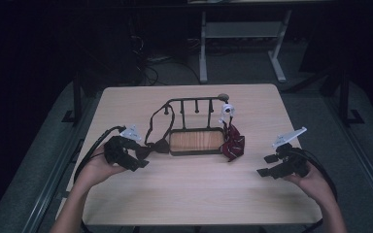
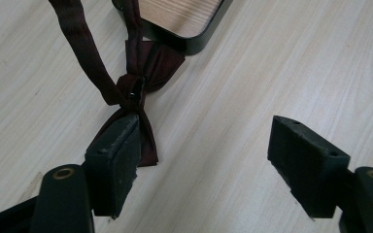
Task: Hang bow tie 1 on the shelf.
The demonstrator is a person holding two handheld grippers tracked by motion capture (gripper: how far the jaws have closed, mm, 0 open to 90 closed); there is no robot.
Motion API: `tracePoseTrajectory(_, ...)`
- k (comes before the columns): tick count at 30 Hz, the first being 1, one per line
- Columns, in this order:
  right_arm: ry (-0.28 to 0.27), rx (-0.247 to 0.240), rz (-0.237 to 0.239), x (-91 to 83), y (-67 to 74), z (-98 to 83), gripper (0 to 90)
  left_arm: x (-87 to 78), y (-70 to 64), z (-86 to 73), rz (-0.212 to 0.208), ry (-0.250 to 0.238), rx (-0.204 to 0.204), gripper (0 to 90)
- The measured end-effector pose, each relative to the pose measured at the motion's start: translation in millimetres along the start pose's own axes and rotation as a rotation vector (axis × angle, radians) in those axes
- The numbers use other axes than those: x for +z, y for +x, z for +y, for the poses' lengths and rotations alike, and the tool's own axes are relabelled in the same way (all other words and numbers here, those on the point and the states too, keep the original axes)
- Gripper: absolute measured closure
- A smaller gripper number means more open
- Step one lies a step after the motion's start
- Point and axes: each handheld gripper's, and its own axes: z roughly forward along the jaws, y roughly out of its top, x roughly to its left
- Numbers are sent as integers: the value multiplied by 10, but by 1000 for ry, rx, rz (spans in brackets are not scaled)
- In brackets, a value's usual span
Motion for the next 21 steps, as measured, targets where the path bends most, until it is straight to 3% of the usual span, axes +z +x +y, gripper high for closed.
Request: tracePoseTrajectory(21, 10, 0, 3, 40, -11, -37, 334, 159, -122, -154, -17, -31, -14, 266)
